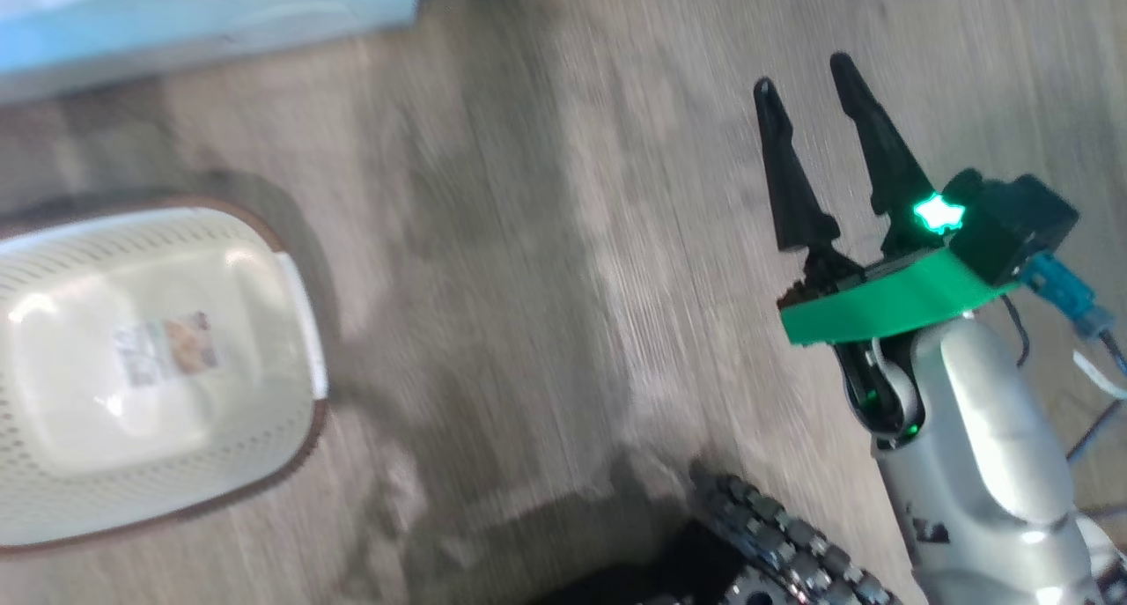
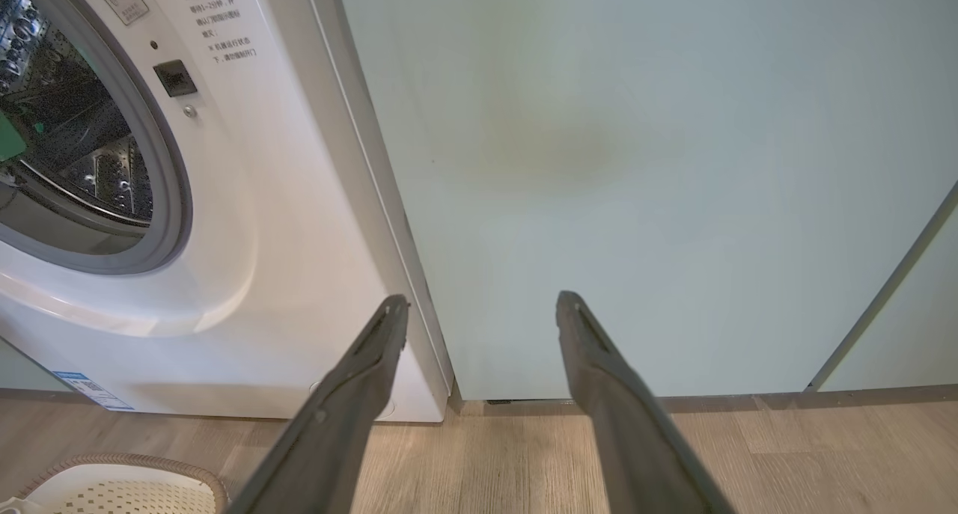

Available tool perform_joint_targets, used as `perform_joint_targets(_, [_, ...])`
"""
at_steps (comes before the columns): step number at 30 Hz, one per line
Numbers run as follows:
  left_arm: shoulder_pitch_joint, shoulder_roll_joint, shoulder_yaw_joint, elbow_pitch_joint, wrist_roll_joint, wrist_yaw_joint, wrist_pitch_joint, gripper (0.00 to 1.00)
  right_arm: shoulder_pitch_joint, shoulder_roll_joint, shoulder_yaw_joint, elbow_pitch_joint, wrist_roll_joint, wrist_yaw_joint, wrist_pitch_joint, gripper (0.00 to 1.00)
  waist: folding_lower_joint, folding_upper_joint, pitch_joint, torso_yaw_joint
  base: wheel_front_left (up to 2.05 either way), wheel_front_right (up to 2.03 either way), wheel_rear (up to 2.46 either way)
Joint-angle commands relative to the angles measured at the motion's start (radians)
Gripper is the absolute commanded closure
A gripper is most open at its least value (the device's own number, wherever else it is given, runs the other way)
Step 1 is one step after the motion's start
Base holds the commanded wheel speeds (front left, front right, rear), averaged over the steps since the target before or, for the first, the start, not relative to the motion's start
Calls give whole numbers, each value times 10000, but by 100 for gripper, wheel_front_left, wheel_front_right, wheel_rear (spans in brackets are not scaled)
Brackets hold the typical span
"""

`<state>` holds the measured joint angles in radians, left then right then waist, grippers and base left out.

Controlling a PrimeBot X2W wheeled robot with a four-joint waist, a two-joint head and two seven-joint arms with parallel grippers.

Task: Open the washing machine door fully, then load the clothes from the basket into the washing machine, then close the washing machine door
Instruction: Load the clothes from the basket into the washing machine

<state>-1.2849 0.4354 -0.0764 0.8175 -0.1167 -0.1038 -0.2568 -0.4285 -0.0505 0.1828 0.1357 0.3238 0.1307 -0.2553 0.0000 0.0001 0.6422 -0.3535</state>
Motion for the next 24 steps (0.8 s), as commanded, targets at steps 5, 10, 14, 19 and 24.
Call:
perform_joint_targets(5, [1978,-101,402,-1158,-285,-55,-49,0,858,3,-139,12,-492,0,-65,0,0,-1,-2051,907,0,0,0])
perform_joint_targets(10, [3801,-759,900,-1790,-751,-44,-49,0,1350,3,-293,200,-679,0,-65,0,0,-1,-3109,1305,0,0,0])
perform_joint_targets(14, [4974,-1177,1064,-2402,-823,-45,-49,0,1642,3,-328,296,-776,0,-65,0,0,-1,-3704,1556,0,0,0])
perform_joint_targets(19, [7014,-1883,1382,-3560,-865,-22,-49,0,2120,3,-357,470,-903,0,-65,0,0,-1,-4621,1843,0,0,0])
perform_joint_targets(24, [8847,-2632,1753,-4771,-859,37,-49,0,2492,3,-464,565,-982,0,-65,0,0,-1,-5288,2082,0,0,0])
